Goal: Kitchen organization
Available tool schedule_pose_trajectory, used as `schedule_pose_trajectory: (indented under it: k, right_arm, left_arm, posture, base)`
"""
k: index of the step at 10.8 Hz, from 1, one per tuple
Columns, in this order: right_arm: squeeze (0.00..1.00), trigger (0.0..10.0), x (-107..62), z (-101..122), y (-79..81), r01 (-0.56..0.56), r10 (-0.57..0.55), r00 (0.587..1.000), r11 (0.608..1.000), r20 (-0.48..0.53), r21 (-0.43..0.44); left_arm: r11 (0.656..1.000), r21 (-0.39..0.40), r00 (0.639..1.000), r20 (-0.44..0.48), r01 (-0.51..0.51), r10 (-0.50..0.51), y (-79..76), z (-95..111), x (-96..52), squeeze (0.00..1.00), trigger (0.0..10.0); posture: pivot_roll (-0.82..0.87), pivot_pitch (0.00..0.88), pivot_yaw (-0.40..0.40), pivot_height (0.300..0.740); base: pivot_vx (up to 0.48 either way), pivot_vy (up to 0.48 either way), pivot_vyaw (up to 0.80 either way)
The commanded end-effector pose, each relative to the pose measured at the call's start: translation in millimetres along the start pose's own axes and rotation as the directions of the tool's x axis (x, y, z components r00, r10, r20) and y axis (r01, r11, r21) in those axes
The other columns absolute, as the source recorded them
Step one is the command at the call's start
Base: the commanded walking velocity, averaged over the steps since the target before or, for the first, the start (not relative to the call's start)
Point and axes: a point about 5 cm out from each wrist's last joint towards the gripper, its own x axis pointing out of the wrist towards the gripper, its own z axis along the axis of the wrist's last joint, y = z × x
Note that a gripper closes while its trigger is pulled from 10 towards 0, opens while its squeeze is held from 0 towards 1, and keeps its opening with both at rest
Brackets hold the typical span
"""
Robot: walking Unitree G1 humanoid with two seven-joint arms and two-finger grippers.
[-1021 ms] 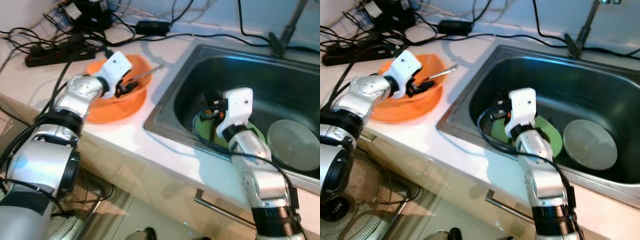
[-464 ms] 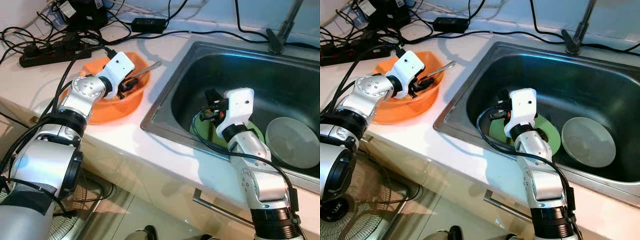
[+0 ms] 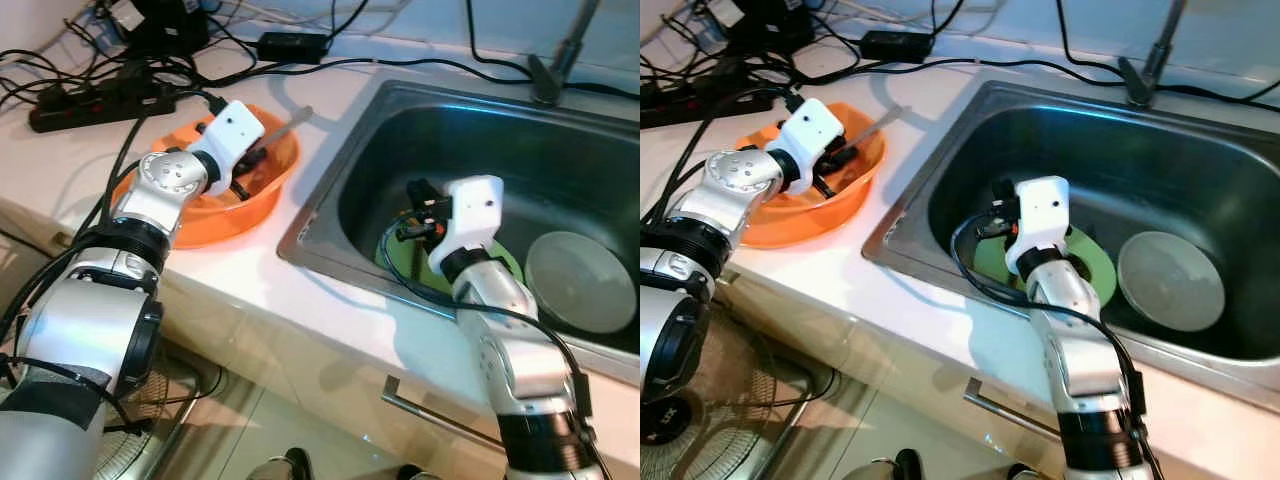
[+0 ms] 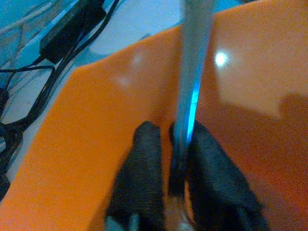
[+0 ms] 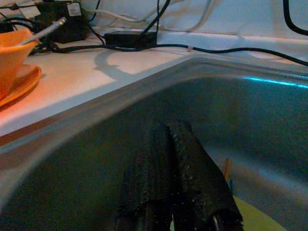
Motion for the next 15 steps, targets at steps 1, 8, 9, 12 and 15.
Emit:
schedule_pose_trajectory:
  k: [1, 8, 9, 12, 15]
  right_arm:
    - [0.0, 10.0, 0.5, -11.3, 0.2, -0.001, 0.002, 0.999, 1.0, -0.042, 0.007]
    - [0.0, 10.0, 30.2, -3.2, -1.7, -0.007, 0.007, 1.0, 1.0, 0.029, -0.002]
    - [0.0, 10.0, 34.0, 2.4, -4.3, -0.002, 0.003, 0.999, 1.0, 0.052, -0.004]
    - [1.0, 10.0, 42.6, 22.7, -15.7, 0.014, -0.022, 0.991, 0.998, 0.136, 0.064]
    - [1.0, 10.0, 39.9, 32.7, -34.8, 0.008, -0.034, 0.982, 0.99, 0.187, 0.138]
  left_arm:
    - [1.0, -0.006, 1.0, -0.001, -0.023, 0.023, 5.2, -2.7, -3.2, 0.0, 0.0]
    - [0.982, 0.042, 0.877, 0.459, -0.183, 0.144, 19.0, 75.0, -16.5, 0.0, 10.0]
    - [0.986, 0.024, 0.832, 0.54, -0.166, 0.127, 6.2, 90.5, -17.2, 0.0, 10.0]
    - [0.993, -0.051, 0.767, 0.632, -0.103, 0.112, -40.4, 108.0, -12.8, 0.0, 10.0]
    - [0.99, -0.143, 0.761, 0.641, -0.009, 0.099, -75.8, 114.4, -10.3, 0.0, 10.0]
  posture:
    - [0.09, 0.191, 0.132, 0.74]
    - [0.12, 0.021, 0.124, 0.74]
    - [0.11, 0.015, 0.12, 0.74]
    - [0.09, 0.0, 0.121, 0.74]
    - [0.08, 0.0, 0.128, 0.74]
  base:
    - [0.0, 0.0, 0.0]
    - [0.0, 0.0, 0.0]
    - [0.0, 0.0, 0.0]
    - [0.0, 0.0, 0.0]
    - [0.0, 0.0, 0.0]
